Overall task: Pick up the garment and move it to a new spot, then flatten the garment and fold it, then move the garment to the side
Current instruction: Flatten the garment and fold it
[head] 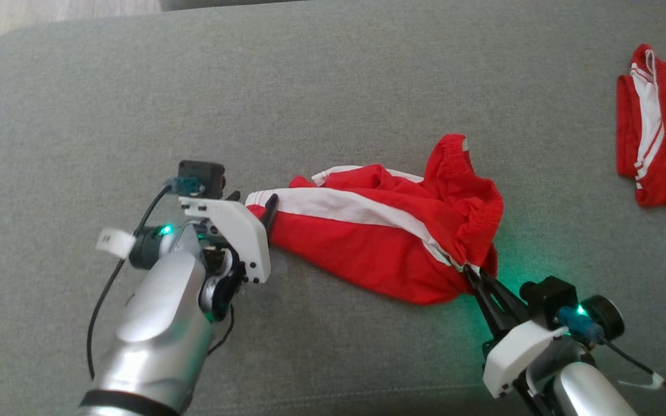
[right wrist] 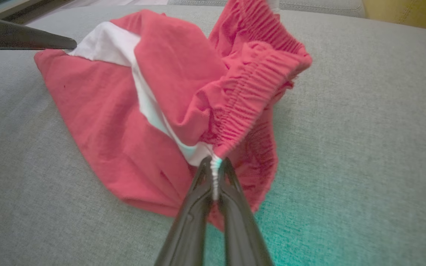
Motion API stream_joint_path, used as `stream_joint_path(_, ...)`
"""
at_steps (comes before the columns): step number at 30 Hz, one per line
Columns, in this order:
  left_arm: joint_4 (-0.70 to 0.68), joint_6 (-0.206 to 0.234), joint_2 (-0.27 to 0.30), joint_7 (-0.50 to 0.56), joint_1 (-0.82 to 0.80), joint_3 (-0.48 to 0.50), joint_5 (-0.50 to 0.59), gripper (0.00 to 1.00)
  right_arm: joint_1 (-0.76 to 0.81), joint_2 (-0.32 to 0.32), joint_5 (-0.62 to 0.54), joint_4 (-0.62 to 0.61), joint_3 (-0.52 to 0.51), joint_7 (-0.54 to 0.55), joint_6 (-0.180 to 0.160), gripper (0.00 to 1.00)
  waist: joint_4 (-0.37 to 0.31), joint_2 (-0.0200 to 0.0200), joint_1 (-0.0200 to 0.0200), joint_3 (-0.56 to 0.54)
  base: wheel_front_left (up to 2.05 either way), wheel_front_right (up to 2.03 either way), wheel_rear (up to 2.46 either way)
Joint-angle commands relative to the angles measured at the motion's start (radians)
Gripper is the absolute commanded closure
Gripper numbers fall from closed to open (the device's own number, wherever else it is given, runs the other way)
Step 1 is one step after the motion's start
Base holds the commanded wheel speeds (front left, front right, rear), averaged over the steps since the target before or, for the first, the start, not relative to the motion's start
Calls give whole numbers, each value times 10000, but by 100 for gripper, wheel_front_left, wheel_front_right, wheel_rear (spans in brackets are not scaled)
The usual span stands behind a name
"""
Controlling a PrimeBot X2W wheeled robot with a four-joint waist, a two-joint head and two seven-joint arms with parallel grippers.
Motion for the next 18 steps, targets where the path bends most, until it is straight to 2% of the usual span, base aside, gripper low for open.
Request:
stream_joint_path(1, -162, -19, 124, 82, -608, 167, -52, 0, -360, -125, 100, -189, 289, -47, 65, 100, -17, 0, -1, 27, 0, 0, 0)
stream_joint_path(9, 241, 34, 121, 367, -956, -16, -188, 0, -413, -171, 154, 46, 478, -49, 65, 100, -90, 0, -1, 137, 0, 0, 0)
stream_joint_path(10, 297, 45, 120, 388, -994, -31, -197, 4, -426, -171, 169, 67, 496, -61, 65, 100, -105, 0, -1, 151, 0, 0, 0)
stream_joint_path(13, 491, 81, 124, 472, -1123, -81, -192, 22, -473, -161, 208, 125, 539, -96, 65, 100, -152, 0, -1, 200, 0, 0, 0)
stream_joint_path(16, 669, 88, 125, 550, -1260, -119, -204, 31, -518, -139, 233, 177, 569, -136, 65, 100, -186, 0, -1, 246, 0, 0, 0)
stream_joint_path(18, 756, 100, 125, 540, -1358, -139, -202, 43, -548, -119, 240, 204, 593, -164, 65, 100, -212, 0, -1, 267, 0, 0, 0)
